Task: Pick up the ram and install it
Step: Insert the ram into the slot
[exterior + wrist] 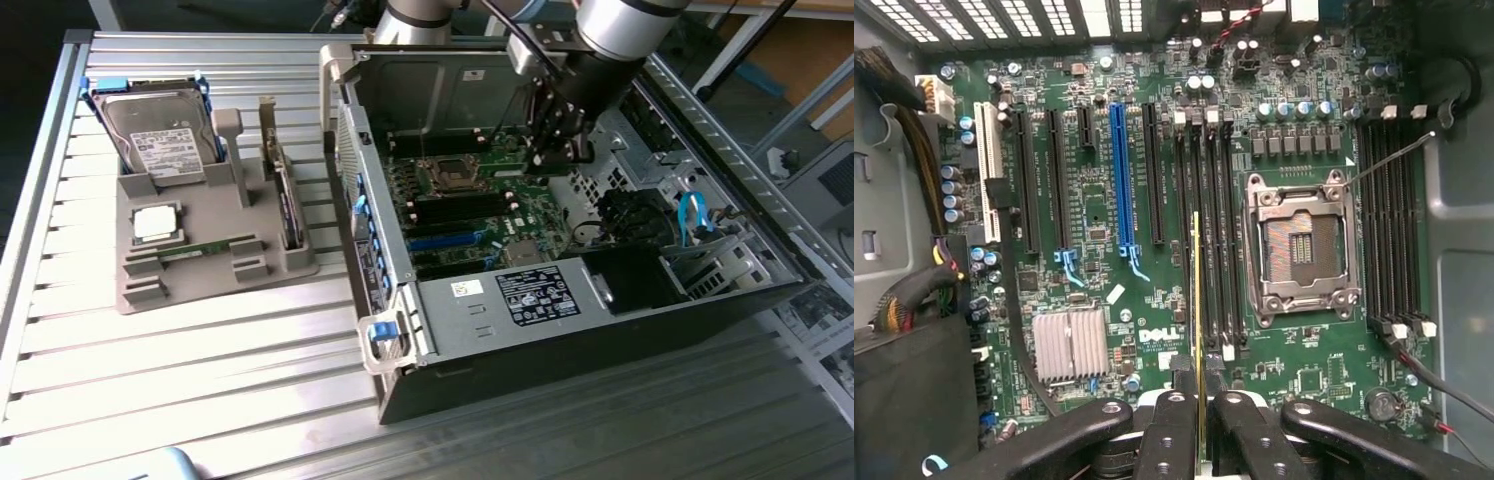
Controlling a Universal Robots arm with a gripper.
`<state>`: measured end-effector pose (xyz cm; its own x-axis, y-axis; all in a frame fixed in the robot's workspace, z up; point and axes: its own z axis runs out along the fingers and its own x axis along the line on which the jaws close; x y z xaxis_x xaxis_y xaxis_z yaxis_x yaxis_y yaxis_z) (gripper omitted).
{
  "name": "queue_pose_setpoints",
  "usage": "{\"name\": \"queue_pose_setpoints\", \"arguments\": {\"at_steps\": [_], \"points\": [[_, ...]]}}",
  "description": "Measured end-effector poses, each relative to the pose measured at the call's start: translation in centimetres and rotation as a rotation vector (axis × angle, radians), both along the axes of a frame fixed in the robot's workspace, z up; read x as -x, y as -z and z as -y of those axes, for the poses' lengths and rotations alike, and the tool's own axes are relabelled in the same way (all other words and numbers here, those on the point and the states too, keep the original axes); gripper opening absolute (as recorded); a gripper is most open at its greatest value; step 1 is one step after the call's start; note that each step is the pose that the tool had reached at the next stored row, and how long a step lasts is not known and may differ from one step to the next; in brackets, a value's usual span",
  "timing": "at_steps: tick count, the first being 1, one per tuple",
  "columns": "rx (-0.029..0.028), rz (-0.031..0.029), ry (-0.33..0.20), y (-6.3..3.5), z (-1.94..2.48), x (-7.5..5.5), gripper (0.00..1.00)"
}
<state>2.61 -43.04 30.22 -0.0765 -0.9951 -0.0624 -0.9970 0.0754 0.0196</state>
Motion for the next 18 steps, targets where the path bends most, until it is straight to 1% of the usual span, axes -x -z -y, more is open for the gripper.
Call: {"name": "queue_pose_setpoints", "arguments": {"at_steps": [18], "points": [[-0.0001,0.0000,0.000,1.35,0.00,0.0,0.14]]}}
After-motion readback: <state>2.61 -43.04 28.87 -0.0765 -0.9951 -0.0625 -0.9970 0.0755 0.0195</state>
